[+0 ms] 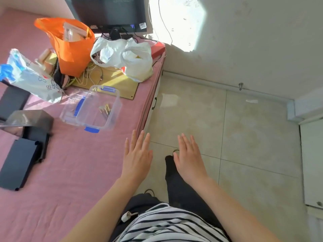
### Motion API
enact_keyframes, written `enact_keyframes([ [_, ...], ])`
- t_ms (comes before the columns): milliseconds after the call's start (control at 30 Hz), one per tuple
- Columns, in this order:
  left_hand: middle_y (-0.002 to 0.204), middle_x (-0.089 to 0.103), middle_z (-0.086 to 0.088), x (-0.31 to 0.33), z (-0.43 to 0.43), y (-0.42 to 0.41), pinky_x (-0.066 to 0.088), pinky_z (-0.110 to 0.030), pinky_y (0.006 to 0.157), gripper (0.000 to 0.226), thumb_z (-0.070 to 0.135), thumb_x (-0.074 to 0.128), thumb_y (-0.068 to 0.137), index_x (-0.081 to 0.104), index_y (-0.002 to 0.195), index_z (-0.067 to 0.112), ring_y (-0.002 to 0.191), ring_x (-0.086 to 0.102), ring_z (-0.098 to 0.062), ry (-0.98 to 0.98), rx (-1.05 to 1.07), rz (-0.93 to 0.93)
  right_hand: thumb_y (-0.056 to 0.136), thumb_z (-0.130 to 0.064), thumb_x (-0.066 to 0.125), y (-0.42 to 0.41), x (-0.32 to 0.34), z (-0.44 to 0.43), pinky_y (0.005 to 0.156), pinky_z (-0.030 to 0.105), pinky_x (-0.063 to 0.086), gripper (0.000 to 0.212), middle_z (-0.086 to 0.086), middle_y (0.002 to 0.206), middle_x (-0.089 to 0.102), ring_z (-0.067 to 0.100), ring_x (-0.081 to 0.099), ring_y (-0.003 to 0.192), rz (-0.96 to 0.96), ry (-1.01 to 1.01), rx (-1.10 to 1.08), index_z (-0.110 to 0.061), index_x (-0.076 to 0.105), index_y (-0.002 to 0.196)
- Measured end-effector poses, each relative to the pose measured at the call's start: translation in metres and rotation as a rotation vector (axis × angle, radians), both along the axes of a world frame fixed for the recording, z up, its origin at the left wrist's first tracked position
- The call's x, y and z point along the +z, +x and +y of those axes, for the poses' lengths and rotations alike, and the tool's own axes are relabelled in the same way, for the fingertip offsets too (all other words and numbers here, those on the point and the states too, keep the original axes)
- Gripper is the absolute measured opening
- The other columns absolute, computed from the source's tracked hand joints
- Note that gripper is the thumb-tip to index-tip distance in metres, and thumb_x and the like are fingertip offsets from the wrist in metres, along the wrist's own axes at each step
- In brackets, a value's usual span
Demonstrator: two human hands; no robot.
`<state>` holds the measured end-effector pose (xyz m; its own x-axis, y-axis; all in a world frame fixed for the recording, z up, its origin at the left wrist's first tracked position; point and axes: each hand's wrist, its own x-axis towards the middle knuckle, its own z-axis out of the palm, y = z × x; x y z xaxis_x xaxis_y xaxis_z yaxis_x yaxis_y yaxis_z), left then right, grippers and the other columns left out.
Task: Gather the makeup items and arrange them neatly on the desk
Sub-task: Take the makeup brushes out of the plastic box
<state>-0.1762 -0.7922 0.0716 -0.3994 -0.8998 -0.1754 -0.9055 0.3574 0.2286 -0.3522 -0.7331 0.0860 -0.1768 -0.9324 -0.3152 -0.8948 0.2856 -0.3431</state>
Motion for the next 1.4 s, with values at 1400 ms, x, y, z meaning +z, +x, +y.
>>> enact_keyframes([
  [1400, 0.157, 0.025, -0.009, -0.045, -0.240, 0.038, 0.017, -0.036, 0.119, 0.053, 0.018, 0.041, 0.100, 0.025, 0.149, 0.006, 0.148, 0.011, -0.026, 0.202, 0.912, 0.144, 0.099, -0.030, 0.043, 0.052, -0.049, -0.402, 0.118, 0.044, 0.020, 0.060, 0.012, 0.156, 0.025, 0.034, 0.010, 0.146, 0.078, 0.068, 1.000, -0.005, 0.023, 0.149],
])
